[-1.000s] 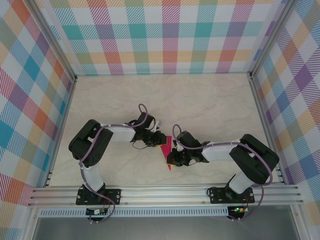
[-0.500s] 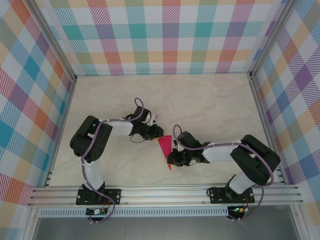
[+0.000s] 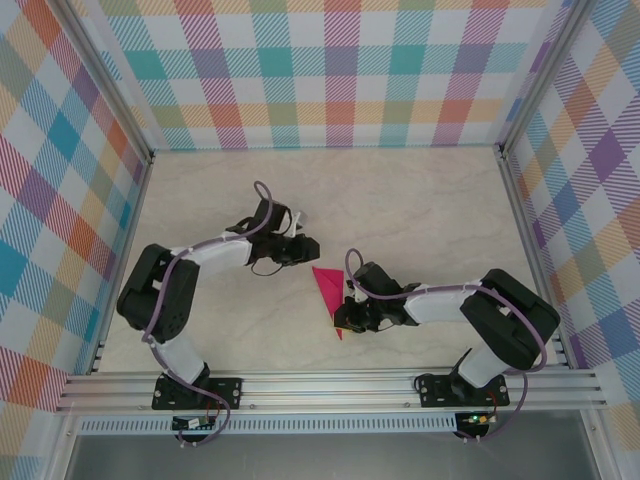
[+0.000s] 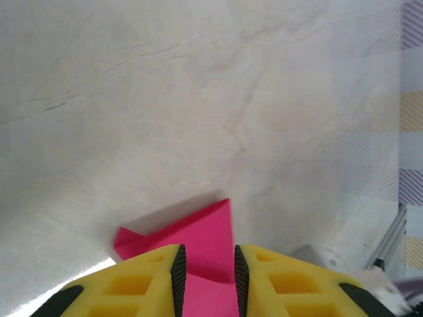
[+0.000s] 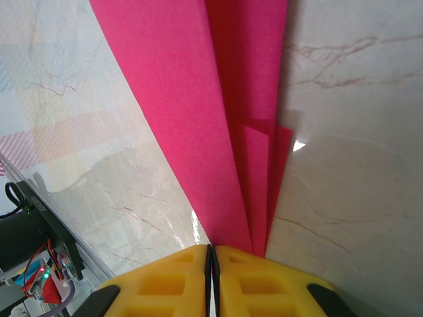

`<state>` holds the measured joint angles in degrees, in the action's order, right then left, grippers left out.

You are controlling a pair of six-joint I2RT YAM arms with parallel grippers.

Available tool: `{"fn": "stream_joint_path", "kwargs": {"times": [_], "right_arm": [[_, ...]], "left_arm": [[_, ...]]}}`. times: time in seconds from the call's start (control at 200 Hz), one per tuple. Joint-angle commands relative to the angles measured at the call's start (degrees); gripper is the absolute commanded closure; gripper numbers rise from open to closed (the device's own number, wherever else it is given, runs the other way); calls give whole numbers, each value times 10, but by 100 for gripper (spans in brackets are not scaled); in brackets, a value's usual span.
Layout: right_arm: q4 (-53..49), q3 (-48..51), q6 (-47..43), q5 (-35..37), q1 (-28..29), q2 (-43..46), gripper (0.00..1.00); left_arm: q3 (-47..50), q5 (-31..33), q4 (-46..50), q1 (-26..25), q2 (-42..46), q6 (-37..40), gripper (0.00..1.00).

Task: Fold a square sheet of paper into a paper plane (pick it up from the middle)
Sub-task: Fold the wing for the fifth time at the center of the table.

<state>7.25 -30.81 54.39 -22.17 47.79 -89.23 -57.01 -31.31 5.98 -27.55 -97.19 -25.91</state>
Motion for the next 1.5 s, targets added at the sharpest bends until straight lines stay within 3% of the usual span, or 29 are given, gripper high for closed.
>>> {"fn": "stream_joint_path", "kwargs": {"times": [0.0, 0.235, 0.495, 0.8, 1.165, 1.315, 1.395, 1.495], "right_arm": [[-41, -8, -10, 12, 6, -23, 88], [-25, -9, 0, 17, 6, -21, 87], [-14, -12, 5, 10, 6, -15, 87], [-39, -9, -12, -2, 19, 38, 83], [-21, 49, 7, -6, 31, 28, 84], [-20, 52, 12, -17, 31, 89, 83], [-106, 35, -5, 41, 31, 156, 79], [-255, 19, 6, 184, 25, 227, 69]], "left_arm": [[27, 5, 6, -26, 44, -10, 72], [62, -20, -56, -77, 19, -45, 72], [77, 5, -89, -116, -29, -63, 74], [87, 40, -80, -118, -72, -71, 78], [85, 55, -66, -118, -73, -65, 79], [78, 45, -56, -120, -56, -64, 77], [74, 60, -34, -123, -21, -63, 71], [59, 96, 8, -130, 24, -62, 69]]}}
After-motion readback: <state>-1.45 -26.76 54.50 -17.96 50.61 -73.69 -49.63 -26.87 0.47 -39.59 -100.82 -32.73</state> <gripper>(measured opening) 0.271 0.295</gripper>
